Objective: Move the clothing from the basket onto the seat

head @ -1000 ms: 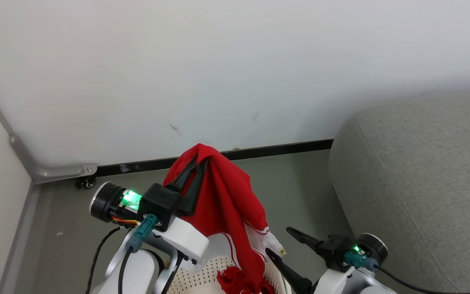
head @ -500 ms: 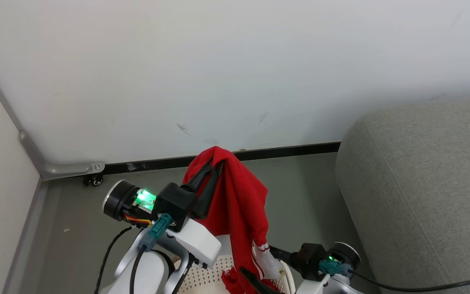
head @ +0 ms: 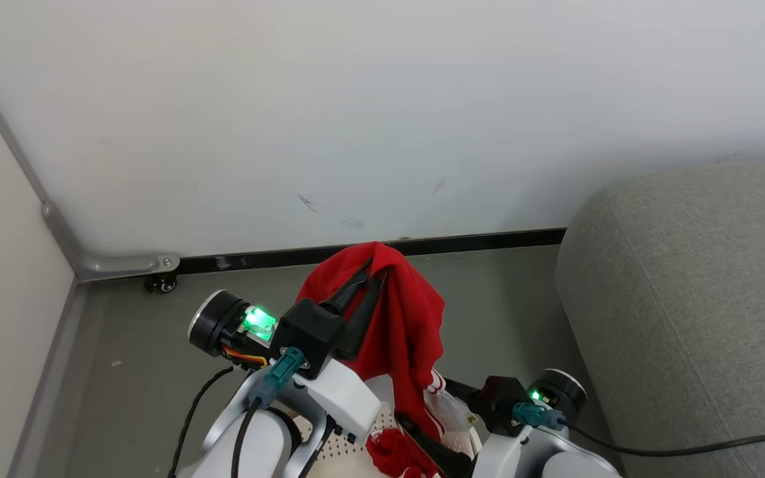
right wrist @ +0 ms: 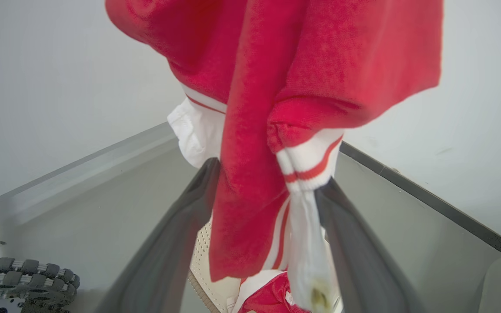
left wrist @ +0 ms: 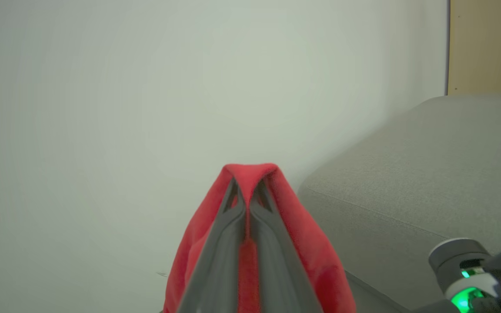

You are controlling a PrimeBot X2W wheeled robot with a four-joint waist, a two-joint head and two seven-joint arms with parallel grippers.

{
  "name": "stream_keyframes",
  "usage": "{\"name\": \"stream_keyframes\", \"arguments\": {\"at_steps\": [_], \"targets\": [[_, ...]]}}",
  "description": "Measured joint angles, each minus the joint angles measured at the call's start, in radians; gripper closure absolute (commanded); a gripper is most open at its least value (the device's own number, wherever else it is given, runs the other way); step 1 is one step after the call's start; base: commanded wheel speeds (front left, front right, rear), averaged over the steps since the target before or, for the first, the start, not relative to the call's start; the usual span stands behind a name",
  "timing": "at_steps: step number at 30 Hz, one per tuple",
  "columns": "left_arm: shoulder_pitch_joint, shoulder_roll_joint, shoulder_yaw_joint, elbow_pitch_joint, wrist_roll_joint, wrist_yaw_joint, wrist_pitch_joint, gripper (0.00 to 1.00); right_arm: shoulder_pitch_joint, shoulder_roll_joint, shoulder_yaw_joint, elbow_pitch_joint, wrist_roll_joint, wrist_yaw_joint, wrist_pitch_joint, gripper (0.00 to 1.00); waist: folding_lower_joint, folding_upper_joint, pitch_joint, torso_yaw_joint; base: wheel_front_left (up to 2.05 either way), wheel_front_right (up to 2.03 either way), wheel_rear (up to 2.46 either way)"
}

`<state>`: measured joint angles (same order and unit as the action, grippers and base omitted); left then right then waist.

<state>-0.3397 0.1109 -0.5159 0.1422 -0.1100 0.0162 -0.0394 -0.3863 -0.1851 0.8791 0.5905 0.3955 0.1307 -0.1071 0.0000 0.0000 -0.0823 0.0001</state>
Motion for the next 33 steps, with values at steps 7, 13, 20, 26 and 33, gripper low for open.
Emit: {"name": "stream_keyframes", "arguments": {"at_steps": [7, 13, 20, 26, 33], "targets": [[-0.013, -0.015, -0.023, -0.015, 0.000, -0.009, 0.013, 1.00, -0.045, 0.020, 0.002, 0.078, -0.091, 0.000, -0.031, 0.00, 0.0000, 0.0000, 0.005, 0.011, 0.00, 0.00, 0.00], [-0.014, -0.016, -0.026, -0.017, -0.001, -0.012, 0.022, 1.00, -0.064, 0.039, -0.013, 0.127, -0.125, 0.000, -0.071, 1.00, 0.0000, 0.0000, 0.011, 0.018, 0.00, 0.00, 0.00], [-0.010, -0.012, 0.007, 0.008, -0.021, -0.007, 0.022, 1.00, -0.069, 0.036, -0.061, 0.160, -0.122, 0.000, -0.096, 1.00, 0.0000, 0.0000, 0.019, 0.006, 0.00, 0.00, 0.00], [0.020, 0.001, 0.043, 0.052, -0.063, -0.006, 0.016, 1.00, -0.065, 0.013, -0.130, 0.161, -0.088, 0.000, -0.114, 1.00, 0.0000, 0.0000, 0.023, -0.014, 0.00, 0.00, 0.00], [0.055, 0.008, 0.065, 0.091, -0.095, 0.001, -0.007, 1.00, -0.065, -0.039, -0.228, 0.142, -0.061, 0.000, -0.133, 1.00, 0.0000, 0.0000, 0.026, -0.047, 0.00, 0.00, 0.00]]}}
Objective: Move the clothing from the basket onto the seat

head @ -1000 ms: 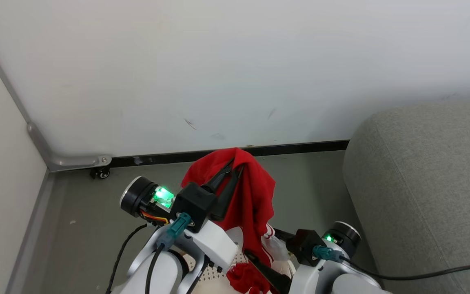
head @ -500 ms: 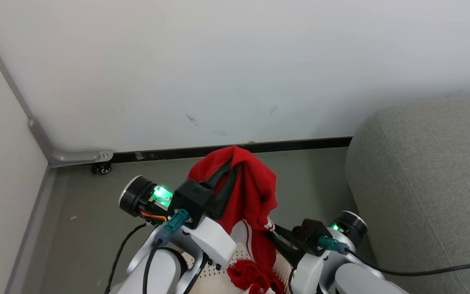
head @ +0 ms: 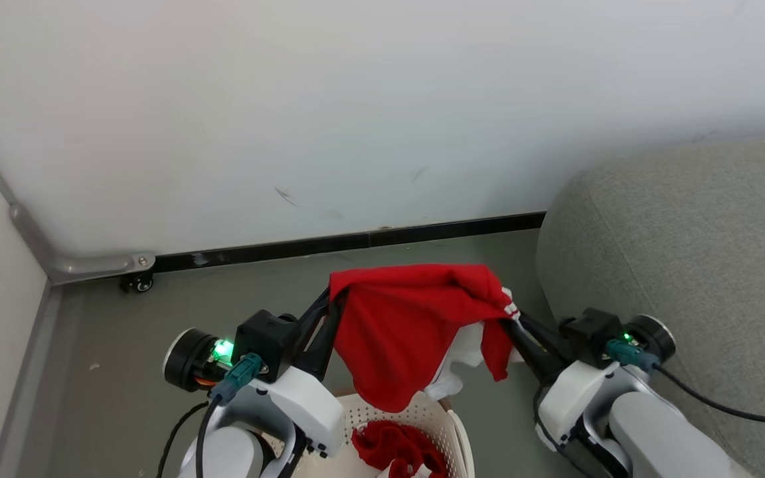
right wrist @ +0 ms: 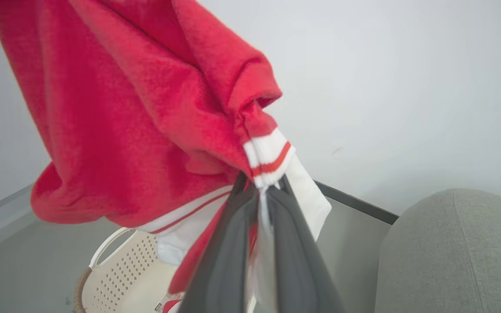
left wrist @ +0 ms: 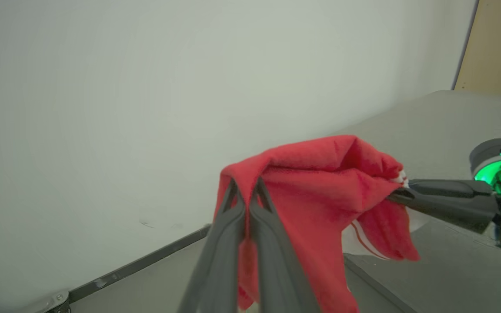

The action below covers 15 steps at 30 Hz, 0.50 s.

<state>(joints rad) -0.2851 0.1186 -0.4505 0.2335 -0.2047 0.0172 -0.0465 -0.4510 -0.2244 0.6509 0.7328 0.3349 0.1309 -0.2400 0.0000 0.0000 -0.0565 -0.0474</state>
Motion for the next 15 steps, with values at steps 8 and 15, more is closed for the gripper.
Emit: {"name": "stream_keyframes", "arguments": {"at_steps": [8, 15], "targets": [[0.024, -0.003, -0.001, 0.022, -0.040, -0.028, -0.030, 0.02, 0.000, -0.016, -0.059, -0.045, 0.010, 0.000, -0.003, 1.00, 0.0000, 0.0000, -0.001, -0.032, 0.00, 0.00, 0.00], [0.056, -0.010, -0.009, 0.042, -0.083, -0.070, -0.060, 0.00, 0.000, -0.024, -0.077, -0.065, 0.020, 0.000, -0.003, 1.00, 0.0000, 0.0000, -0.008, -0.054, 0.00, 0.00, 0.00]]}}
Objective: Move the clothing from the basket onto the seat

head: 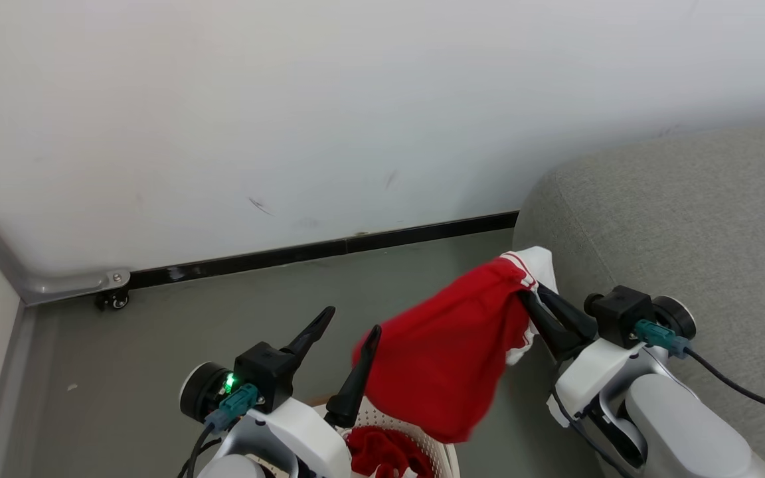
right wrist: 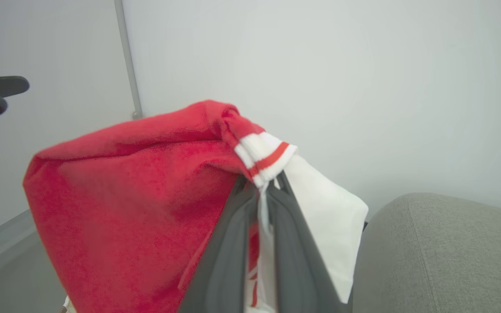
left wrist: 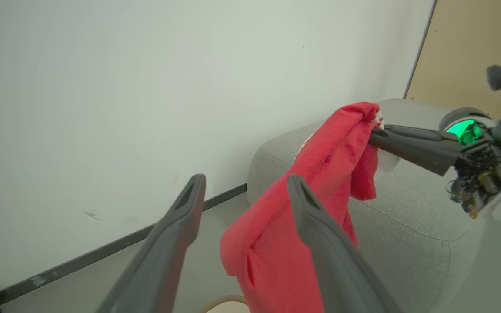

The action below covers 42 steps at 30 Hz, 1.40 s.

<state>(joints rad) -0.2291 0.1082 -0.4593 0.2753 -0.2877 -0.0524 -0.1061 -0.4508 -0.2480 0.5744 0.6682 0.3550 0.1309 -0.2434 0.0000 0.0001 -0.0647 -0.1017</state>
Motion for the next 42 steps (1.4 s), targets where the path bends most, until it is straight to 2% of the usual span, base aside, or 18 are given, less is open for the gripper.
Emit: {"name": "stream_keyframes", "arguments": {"at_steps": [12, 22, 42], "targets": [[0.050, 0.001, -0.026, 0.019, -0.018, -0.028, -0.028, 0.00, 0.036, -0.046, -0.069, -0.030, 0.000, 0.000, 0.000, 1.00, 0.0000, 0.0000, -0.016, -0.028, 0.00, 0.00, 0.00], [0.074, -0.008, -0.069, 0.025, -0.027, -0.046, -0.051, 0.00, 0.078, -0.084, -0.169, -0.074, -0.001, 0.000, -0.003, 1.00, 0.0000, 0.0000, -0.024, -0.066, 0.00, 0.00, 0.00], [0.078, -0.029, -0.143, 0.021, -0.071, -0.062, -0.081, 0.00, 0.195, -0.125, -0.366, -0.180, -0.042, 0.000, -0.003, 1.00, 0.0000, 0.0000, -0.023, -0.185, 0.00, 0.00, 0.00]]}}
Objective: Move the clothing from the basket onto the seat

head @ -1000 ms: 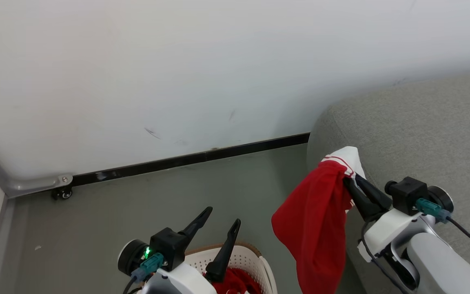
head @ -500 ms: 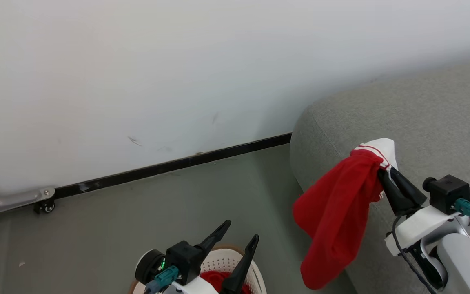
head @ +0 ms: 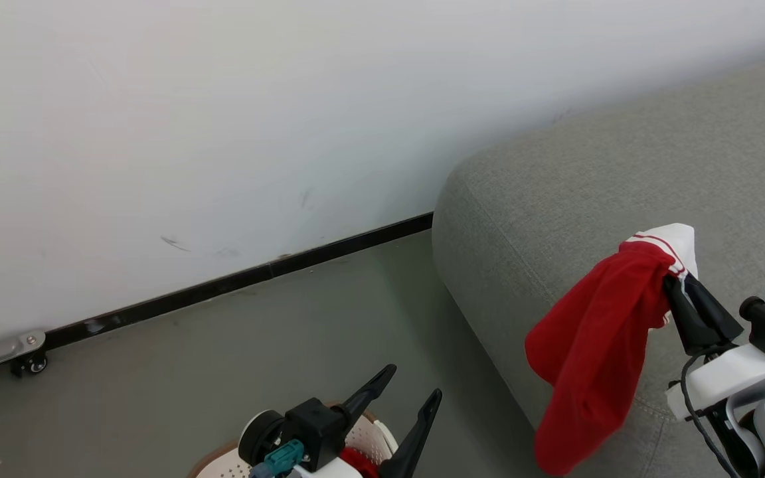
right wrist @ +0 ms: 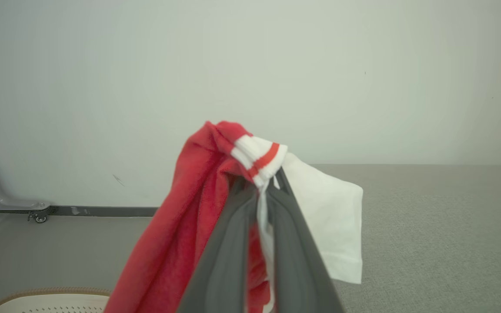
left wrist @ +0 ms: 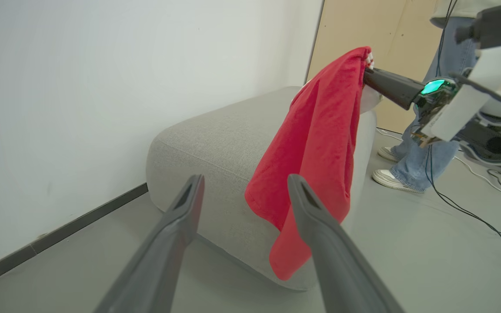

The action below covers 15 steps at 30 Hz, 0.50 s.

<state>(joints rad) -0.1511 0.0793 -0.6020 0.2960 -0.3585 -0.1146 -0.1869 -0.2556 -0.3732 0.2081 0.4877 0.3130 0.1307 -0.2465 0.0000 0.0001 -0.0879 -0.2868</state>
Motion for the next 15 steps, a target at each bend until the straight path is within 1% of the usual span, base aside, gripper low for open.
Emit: {"name": "stream_keyframes", "arguments": {"at_steps": [6, 15], "targets": [[0.000, -0.003, -0.007, -0.003, -0.002, 0.000, -0.009, 0.00, 0.028, 0.000, -0.043, -0.031, -0.006, 0.000, 0.000, 1.00, 0.0000, 0.0000, 0.003, -0.038, 0.00, 0.00, 0.00], [0.000, -0.006, -0.008, -0.012, -0.005, 0.000, -0.018, 0.00, 0.035, 0.000, -0.052, -0.055, -0.023, 0.000, 0.010, 1.00, 0.0000, -0.0001, 0.010, -0.085, 0.00, 0.00, 0.00]]}}
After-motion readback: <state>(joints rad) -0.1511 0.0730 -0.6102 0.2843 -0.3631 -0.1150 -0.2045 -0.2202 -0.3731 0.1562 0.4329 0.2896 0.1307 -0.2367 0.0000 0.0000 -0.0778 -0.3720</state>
